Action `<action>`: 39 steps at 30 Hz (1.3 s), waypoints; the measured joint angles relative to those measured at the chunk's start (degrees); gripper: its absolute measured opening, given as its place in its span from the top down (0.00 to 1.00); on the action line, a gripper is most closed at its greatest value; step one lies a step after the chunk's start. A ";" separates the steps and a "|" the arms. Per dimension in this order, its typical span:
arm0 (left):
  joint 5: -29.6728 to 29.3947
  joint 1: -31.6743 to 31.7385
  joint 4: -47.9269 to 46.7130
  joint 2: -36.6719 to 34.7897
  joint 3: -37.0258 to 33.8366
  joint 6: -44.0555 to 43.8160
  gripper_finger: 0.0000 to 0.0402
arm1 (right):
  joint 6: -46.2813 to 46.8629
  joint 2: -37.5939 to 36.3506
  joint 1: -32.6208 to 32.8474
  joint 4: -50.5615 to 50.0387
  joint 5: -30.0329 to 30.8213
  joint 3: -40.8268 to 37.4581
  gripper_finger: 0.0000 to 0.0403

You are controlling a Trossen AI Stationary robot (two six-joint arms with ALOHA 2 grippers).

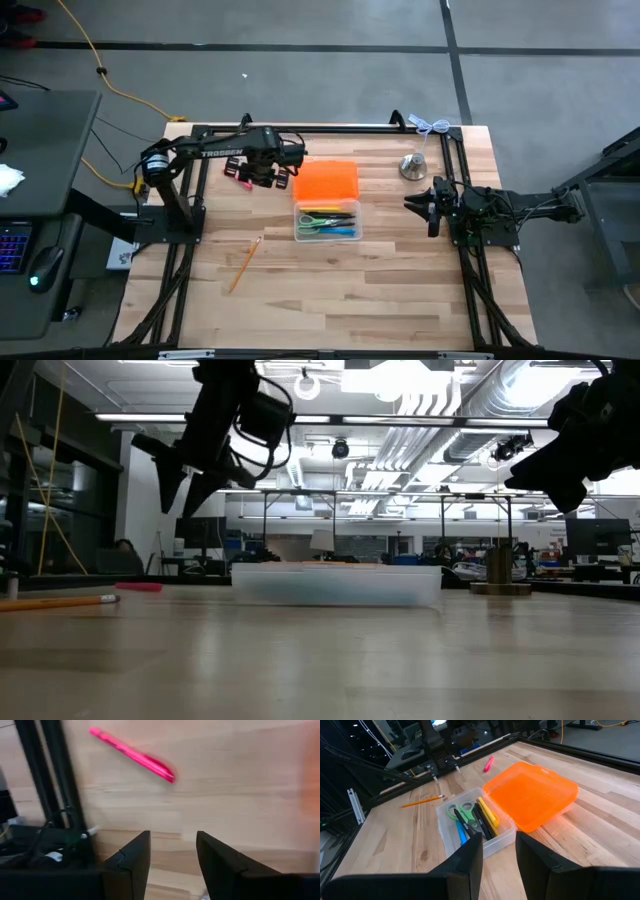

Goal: Pick & place school supplies into a supply box
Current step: Put the pink pen into the orange supply box

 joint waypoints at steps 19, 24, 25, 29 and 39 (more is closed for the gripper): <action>0.06 12.57 7.04 -0.02 -4.98 9.88 0.53 | 0.00 0.00 0.00 0.00 -0.01 0.00 0.77; 1.45 15.34 7.40 -0.02 -6.63 10.59 0.53 | 0.00 0.00 0.00 0.00 0.00 0.00 0.77; 1.54 15.78 7.40 -0.02 -7.11 10.59 0.53 | 0.00 0.00 0.00 0.00 -0.01 -0.01 0.77; 2.21 17.66 7.58 -0.02 -9.47 10.66 0.53 | 0.00 0.00 0.00 0.00 0.00 0.00 0.77; 5.12 22.24 14.49 -0.02 -17.07 11.37 0.53 | 0.04 0.00 0.00 0.00 0.00 0.00 0.77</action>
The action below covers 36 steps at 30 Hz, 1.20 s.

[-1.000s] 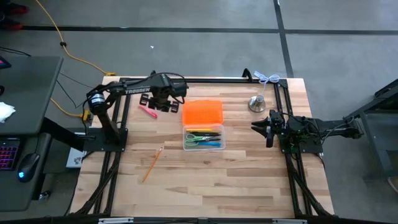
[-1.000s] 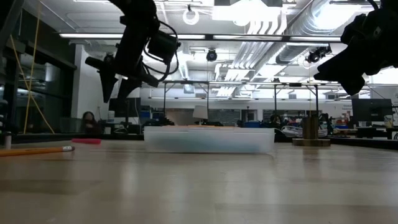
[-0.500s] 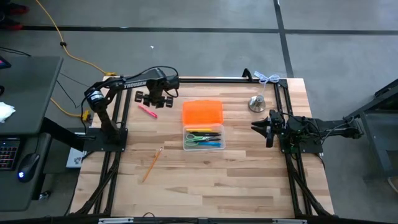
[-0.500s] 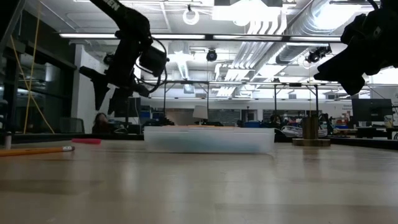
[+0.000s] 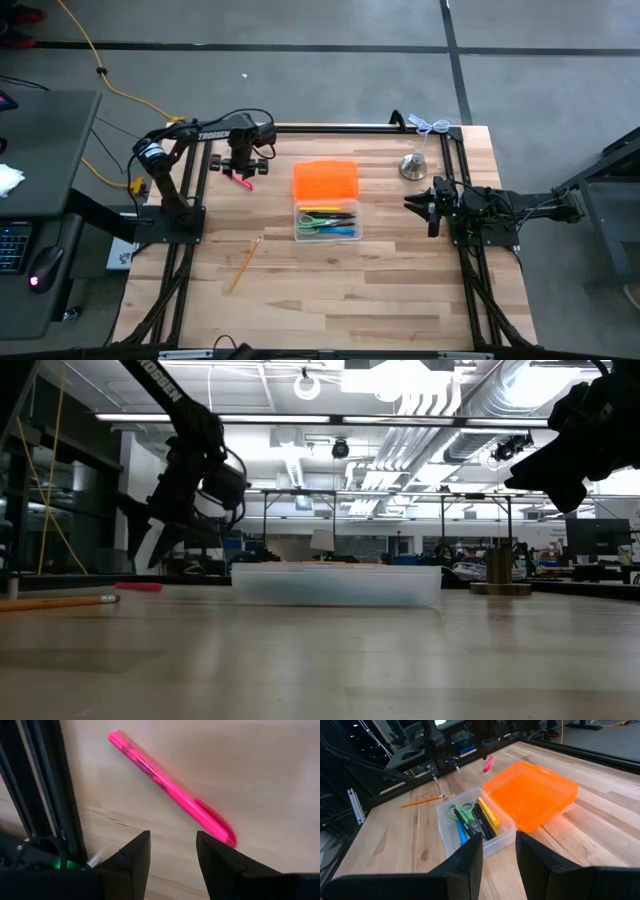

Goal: Pick & place school supplies into a supply box
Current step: Put the pink pen into the orange supply box

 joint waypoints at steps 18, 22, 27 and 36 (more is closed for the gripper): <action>1.40 7.05 7.64 0.00 -3.77 -0.93 0.53 | 0.13 0.00 0.00 0.13 0.00 0.00 0.77; 1.34 8.45 7.62 0.00 -3.77 -0.93 0.53 | 0.01 0.00 0.00 0.92 0.00 0.00 0.77; 1.31 8.92 8.17 0.00 -3.86 -0.95 0.53 | -0.02 0.00 0.00 1.80 0.02 0.00 0.77; 3.43 8.89 15.93 -0.39 -10.08 -3.95 0.53 | -0.02 0.00 0.00 2.44 0.02 -0.01 0.77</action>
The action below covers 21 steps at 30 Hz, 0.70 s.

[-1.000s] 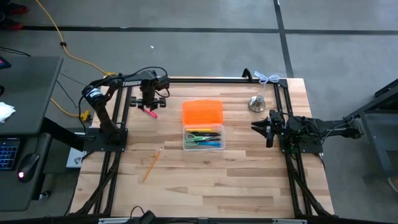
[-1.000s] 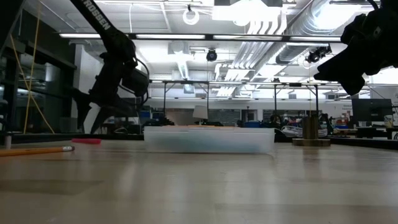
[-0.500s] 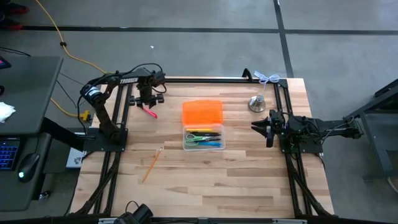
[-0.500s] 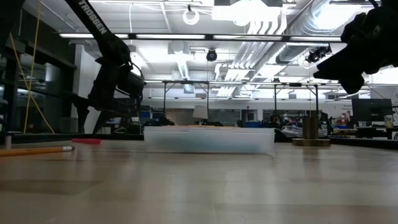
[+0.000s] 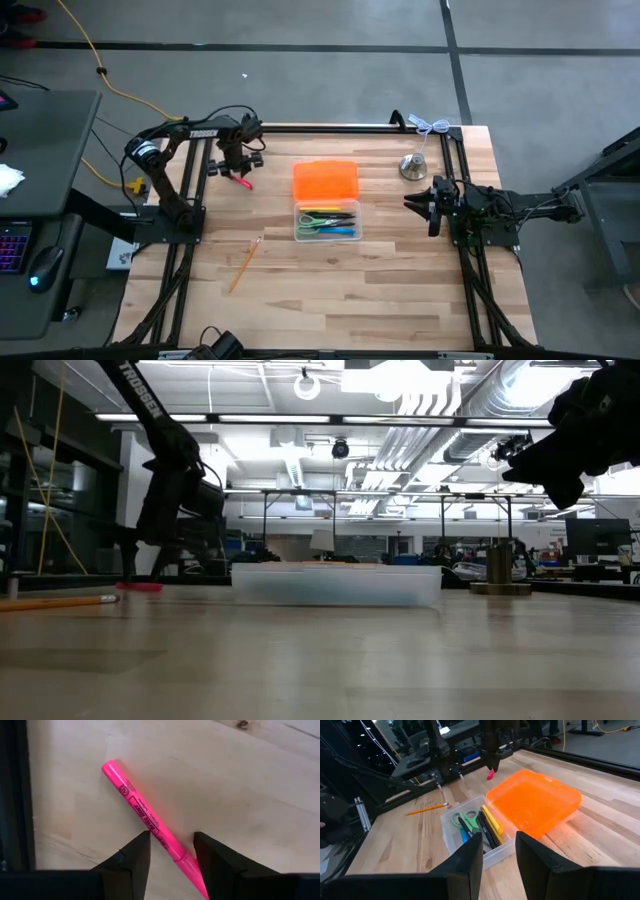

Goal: Pick & place school supplies into a supply box
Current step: Put the pink pen into the orange supply box

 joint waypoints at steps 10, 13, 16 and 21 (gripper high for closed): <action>0.67 0.00 2.98 0.03 -1.38 -0.02 0.53 | 0.02 0.00 0.00 0.16 0.00 0.01 0.77; 0.85 0.00 3.24 0.05 -1.44 0.07 0.53 | 0.01 0.00 0.00 0.16 0.00 0.01 0.77; 0.75 -0.11 3.37 0.11 -1.47 1.35 0.53 | 0.00 0.00 0.00 0.16 0.00 0.01 0.77; 0.52 -0.11 3.55 0.15 -1.49 1.62 0.53 | 0.00 0.00 0.00 0.16 0.00 0.01 0.77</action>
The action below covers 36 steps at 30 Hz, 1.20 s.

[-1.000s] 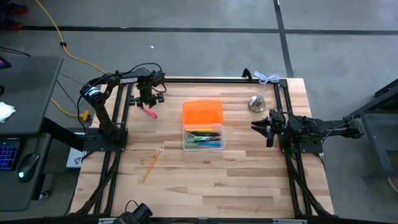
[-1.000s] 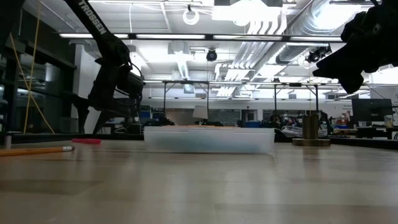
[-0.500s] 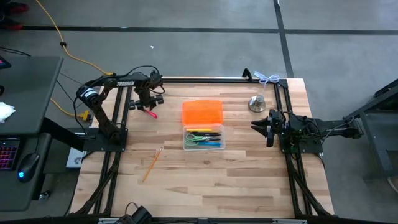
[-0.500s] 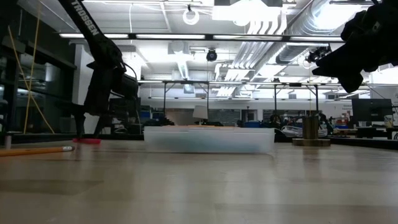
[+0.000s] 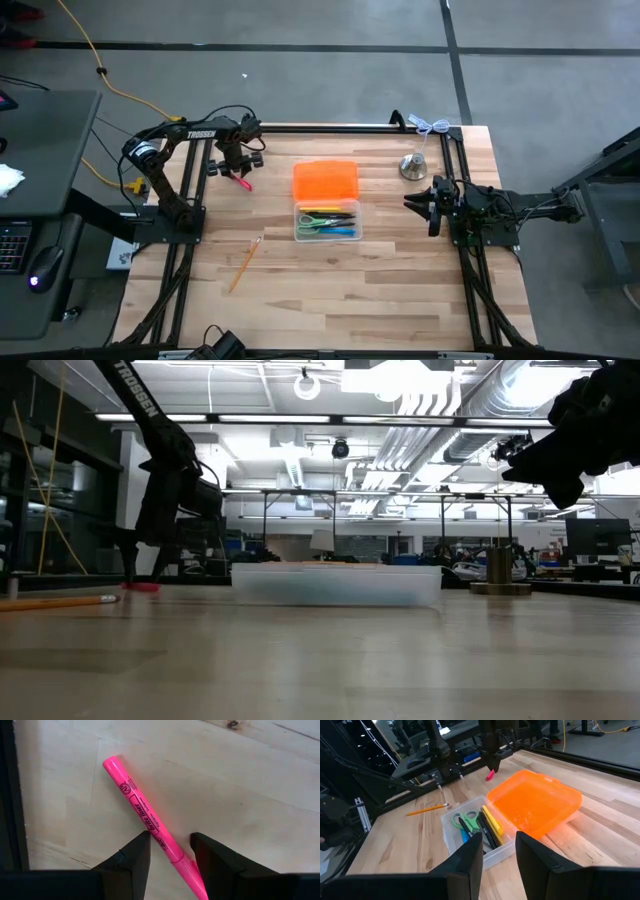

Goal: Pick & place school supplies into a supply box
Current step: Put the pink pen into the orange supply box

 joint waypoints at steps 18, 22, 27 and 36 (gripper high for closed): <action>-2.26 -0.13 1.36 0.00 0.07 0.26 0.90 | 0.20 0.00 0.00 0.02 -0.24 0.00 0.77; -2.40 -0.13 1.40 0.00 0.07 0.36 0.92 | 0.20 0.00 0.00 0.02 -0.24 0.00 0.77; -2.40 -0.11 1.38 0.00 0.07 1.20 0.90 | 0.20 0.00 0.00 0.48 -0.24 0.00 0.77; -4.18 -0.09 2.38 -3.98 -0.50 1.86 0.91 | 0.11 -0.01 0.00 3.33 -0.24 -0.01 0.77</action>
